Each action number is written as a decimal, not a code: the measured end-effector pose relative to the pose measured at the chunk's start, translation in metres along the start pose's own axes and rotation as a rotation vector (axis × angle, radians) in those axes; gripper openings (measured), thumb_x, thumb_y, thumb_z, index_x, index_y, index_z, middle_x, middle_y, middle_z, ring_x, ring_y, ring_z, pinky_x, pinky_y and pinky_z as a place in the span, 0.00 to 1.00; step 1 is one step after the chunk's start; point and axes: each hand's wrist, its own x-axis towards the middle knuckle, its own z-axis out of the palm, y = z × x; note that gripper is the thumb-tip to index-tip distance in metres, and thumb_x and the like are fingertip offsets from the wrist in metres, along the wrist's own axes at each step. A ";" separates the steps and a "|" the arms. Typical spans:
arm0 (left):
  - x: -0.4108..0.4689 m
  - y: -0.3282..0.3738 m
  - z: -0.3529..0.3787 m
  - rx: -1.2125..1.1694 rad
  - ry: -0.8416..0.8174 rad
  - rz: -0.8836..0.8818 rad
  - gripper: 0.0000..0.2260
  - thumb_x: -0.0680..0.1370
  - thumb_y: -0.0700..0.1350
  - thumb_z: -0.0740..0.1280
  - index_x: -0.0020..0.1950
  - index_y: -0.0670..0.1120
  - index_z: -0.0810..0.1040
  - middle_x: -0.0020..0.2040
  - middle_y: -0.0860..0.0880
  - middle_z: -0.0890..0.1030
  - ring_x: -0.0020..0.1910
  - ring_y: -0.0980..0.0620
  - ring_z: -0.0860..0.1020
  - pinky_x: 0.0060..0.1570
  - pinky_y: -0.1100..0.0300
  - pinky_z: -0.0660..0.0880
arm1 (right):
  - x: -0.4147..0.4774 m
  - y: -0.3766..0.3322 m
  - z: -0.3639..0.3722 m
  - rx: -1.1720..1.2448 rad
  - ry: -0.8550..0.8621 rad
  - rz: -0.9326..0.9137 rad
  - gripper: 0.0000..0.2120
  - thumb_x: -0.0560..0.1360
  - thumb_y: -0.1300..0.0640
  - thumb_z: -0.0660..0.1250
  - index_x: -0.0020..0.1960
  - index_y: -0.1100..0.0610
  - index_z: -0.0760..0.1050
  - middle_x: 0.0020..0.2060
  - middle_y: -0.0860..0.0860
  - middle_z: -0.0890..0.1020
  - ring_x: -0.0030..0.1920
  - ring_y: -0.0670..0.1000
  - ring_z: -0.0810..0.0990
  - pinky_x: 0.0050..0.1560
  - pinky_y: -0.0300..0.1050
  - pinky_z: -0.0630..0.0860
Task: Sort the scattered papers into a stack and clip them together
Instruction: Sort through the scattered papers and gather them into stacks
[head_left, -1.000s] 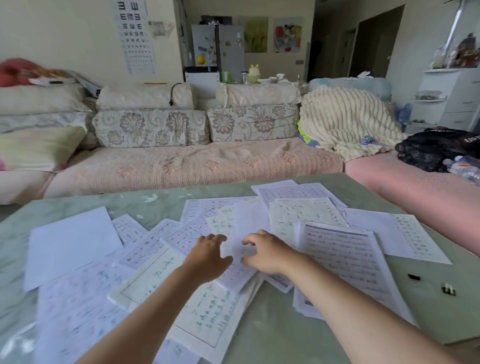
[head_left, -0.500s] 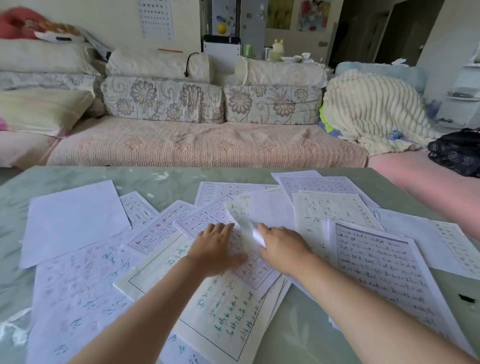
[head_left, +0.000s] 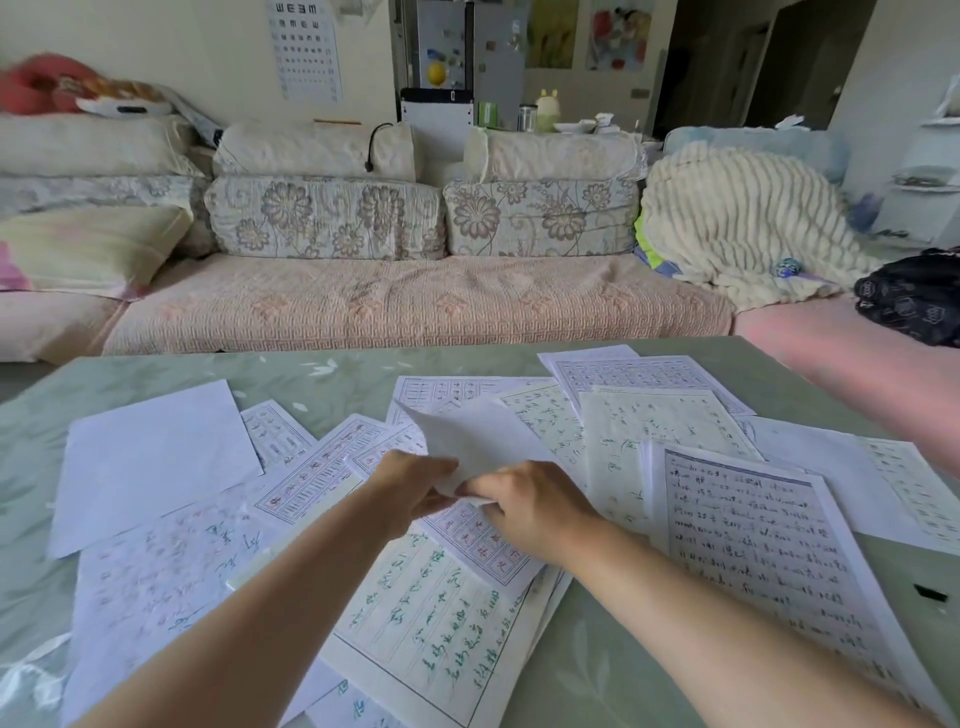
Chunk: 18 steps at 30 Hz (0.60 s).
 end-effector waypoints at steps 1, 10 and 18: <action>-0.002 -0.001 -0.006 0.077 0.046 -0.006 0.05 0.74 0.32 0.68 0.49 0.33 0.78 0.39 0.39 0.83 0.35 0.47 0.81 0.36 0.58 0.82 | 0.001 -0.002 0.000 0.019 -0.007 -0.007 0.18 0.77 0.59 0.65 0.64 0.47 0.80 0.51 0.51 0.85 0.51 0.54 0.82 0.50 0.44 0.75; -0.004 0.001 -0.083 0.876 0.411 0.067 0.14 0.72 0.35 0.61 0.57 0.38 0.75 0.53 0.40 0.79 0.49 0.40 0.77 0.42 0.56 0.72 | 0.008 0.019 0.015 -0.017 -0.323 0.364 0.49 0.65 0.31 0.70 0.78 0.53 0.57 0.75 0.53 0.63 0.75 0.56 0.61 0.74 0.54 0.61; 0.003 -0.013 -0.092 1.470 0.396 0.304 0.32 0.74 0.49 0.68 0.74 0.46 0.58 0.72 0.43 0.62 0.70 0.42 0.61 0.63 0.46 0.69 | 0.015 0.028 0.031 -0.109 -0.298 0.452 0.39 0.75 0.32 0.58 0.77 0.55 0.57 0.74 0.56 0.67 0.73 0.57 0.66 0.70 0.55 0.66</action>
